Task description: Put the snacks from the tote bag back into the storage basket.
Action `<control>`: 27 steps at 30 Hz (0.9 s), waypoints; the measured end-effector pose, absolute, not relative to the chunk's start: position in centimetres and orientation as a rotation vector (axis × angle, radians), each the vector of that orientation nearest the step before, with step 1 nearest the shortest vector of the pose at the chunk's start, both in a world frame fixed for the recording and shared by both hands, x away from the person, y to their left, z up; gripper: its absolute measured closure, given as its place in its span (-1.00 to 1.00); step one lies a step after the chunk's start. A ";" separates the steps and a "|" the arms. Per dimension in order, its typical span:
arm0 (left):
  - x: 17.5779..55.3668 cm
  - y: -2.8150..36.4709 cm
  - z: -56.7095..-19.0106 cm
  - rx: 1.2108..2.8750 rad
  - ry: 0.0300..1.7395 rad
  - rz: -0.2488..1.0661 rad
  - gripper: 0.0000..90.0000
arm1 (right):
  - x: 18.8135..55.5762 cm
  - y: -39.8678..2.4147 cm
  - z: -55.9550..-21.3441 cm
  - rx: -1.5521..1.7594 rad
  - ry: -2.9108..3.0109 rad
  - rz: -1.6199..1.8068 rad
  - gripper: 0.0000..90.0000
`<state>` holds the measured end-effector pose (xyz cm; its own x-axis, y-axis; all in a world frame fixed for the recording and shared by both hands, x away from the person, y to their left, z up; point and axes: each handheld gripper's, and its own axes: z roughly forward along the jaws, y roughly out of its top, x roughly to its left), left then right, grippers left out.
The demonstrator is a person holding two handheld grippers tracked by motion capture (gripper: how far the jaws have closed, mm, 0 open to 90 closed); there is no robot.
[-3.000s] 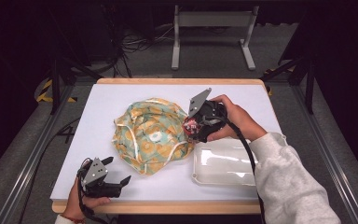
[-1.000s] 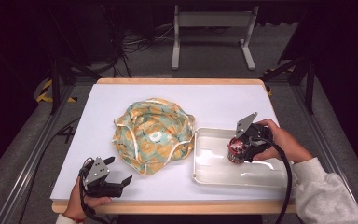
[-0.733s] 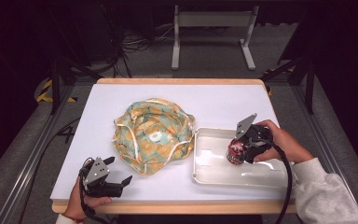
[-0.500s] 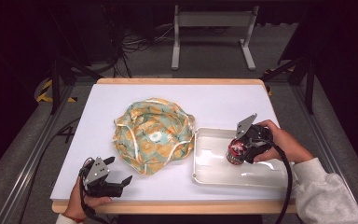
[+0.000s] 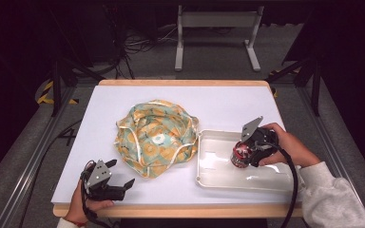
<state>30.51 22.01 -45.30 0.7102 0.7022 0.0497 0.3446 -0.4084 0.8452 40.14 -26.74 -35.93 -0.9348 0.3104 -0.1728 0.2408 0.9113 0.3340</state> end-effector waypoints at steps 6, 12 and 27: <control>30.5 22.0 -45.3 2.022 0.802 0.507 -0.83 | 40.0 -26.8 -35.8 0.409 2.831 0.460 -0.51; 30.6 21.9 -45.3 2.025 0.795 0.505 -0.83 | 39.5 -27.0 -35.5 0.410 2.812 0.500 -0.56; 30.9 21.7 -45.2 2.027 0.787 0.503 -0.83 | 38.5 -27.4 -34.7 0.408 2.766 0.554 -0.56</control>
<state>30.87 21.73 -45.24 0.7174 0.6947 0.0525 0.3388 -0.4137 0.8450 38.50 -27.37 -34.75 -0.9177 0.3280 -0.2241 0.2164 0.8858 0.4105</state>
